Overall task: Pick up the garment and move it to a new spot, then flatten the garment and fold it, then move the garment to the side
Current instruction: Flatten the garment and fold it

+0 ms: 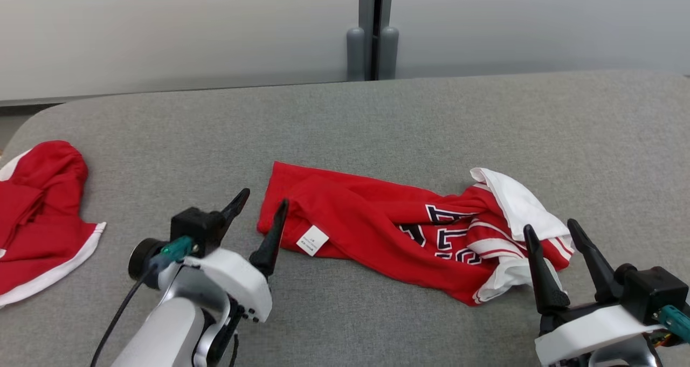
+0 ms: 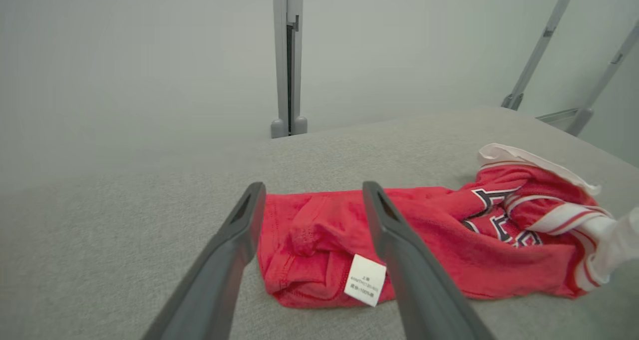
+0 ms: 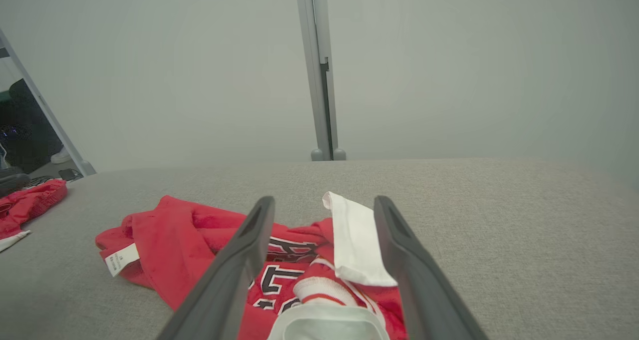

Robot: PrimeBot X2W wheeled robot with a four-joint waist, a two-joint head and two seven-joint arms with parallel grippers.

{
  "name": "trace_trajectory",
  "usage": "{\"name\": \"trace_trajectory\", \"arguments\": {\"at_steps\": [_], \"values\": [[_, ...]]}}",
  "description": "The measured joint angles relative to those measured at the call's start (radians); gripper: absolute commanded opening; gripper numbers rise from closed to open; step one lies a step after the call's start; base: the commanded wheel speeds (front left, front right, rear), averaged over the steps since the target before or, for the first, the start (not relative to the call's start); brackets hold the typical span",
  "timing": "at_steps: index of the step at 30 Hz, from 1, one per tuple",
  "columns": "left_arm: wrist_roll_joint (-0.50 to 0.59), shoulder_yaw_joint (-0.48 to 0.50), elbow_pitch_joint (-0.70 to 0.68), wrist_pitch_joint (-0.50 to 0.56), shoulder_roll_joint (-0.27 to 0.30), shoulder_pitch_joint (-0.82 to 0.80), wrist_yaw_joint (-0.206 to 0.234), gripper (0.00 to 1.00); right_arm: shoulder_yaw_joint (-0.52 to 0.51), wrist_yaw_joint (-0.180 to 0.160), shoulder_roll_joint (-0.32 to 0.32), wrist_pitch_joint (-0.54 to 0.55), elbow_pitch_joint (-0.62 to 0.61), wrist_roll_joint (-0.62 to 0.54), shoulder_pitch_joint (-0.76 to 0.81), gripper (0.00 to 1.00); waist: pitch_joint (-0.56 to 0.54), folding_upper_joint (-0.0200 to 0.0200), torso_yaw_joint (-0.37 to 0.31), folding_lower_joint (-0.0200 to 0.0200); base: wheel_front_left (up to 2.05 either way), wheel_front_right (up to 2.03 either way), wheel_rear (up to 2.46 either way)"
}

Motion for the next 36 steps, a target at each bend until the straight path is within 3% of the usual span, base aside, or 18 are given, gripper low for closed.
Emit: {"name": "trace_trajectory", "arguments": {"at_steps": [6,12,13,14,15,26,31,36], "values": [[-0.042,-0.018,0.191,0.116,-0.034,-0.13,-0.05,1.0,-0.001,0.0,0.001,-0.006,0.005,-0.001,-0.036,1.0,0.066,0.0,-0.045,0.0,0.0,0.0,0.0],[-0.073,-0.009,0.324,0.146,-0.041,-0.193,-0.072,1.0,-0.007,0.0,0.007,-0.021,0.027,-0.002,-0.047,1.0,0.113,0.0,-0.084,0.0,0.0,0.0,0.0],[-0.075,-0.01,0.341,0.148,-0.039,-0.201,-0.078,0.45,-0.006,0.0,0.008,-0.024,0.029,-0.002,-0.049,1.0,0.117,0.0,-0.088,0.0,0.0,0.0,0.0],[-0.079,-0.008,0.352,0.146,-0.04,-0.206,-0.084,0.45,-0.007,0.0,0.009,-0.025,0.032,-0.002,-0.049,1.0,0.12,0.0,-0.09,0.0,0.0,0.0,0.0],[-0.083,-0.009,0.362,0.146,-0.041,-0.21,-0.088,0.0,-0.007,0.0,0.01,-0.027,0.035,0.0,-0.05,1.0,0.122,0.0,-0.091,0.0,0.0,0.0,0.0],[-0.077,-0.01,0.289,0.069,-0.001,-0.2,-0.099,0.0,-0.04,0.0,0.018,-0.034,0.049,0.002,-0.058,1.0,0.11,0.0,-0.048,0.0,0.0,0.0,0.0],[-0.086,0.012,0.14,0.091,0.064,-0.086,-0.052,0.0,-0.056,0.0,0.021,-0.03,0.052,0.003,-0.046,1.0,0.089,0.0,-0.015,0.0,0.0,0.0,0.0],[-0.116,0.039,-0.047,0.141,0.123,0.097,0.025,0.0,-0.076,0.0,0.023,-0.018,0.05,0.004,-0.027,1.0,0.073,0.0,0.021,0.0,0.0,0.0,0.0]]}}
